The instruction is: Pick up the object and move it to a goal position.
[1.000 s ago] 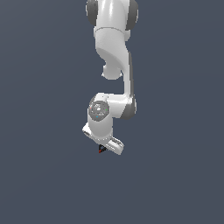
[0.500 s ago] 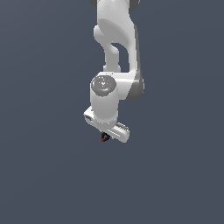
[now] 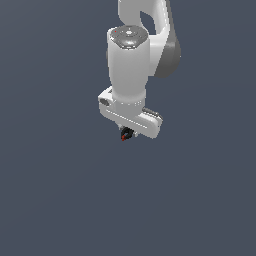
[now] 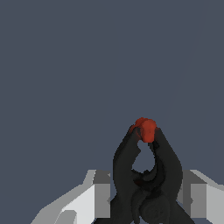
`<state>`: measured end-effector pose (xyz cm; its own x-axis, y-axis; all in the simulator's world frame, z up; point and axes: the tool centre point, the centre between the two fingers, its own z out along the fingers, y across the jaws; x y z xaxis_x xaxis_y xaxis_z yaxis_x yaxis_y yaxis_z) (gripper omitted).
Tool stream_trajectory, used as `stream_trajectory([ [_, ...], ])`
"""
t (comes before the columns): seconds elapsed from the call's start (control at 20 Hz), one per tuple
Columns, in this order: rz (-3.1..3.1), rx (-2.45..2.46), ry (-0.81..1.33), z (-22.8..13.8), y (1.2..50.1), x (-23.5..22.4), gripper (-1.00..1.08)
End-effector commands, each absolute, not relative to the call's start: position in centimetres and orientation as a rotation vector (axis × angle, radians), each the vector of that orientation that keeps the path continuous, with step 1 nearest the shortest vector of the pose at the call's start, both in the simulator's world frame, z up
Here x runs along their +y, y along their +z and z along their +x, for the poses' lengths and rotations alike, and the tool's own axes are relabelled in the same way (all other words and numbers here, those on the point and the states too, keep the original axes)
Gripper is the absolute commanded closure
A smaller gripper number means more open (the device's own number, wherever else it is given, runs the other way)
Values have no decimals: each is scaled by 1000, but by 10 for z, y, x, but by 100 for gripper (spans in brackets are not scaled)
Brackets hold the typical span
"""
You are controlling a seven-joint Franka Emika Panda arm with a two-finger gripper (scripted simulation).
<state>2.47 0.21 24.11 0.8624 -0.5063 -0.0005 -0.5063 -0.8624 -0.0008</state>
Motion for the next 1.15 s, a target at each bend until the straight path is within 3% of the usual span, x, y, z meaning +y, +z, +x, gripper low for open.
stream_trajectory([
  [0.0,-3031,824,0,17,270,8,108],
  [0.55,-3032,825,0,-4,370,30,108],
  [1.1,-3032,823,0,-7,400,38,108],
])
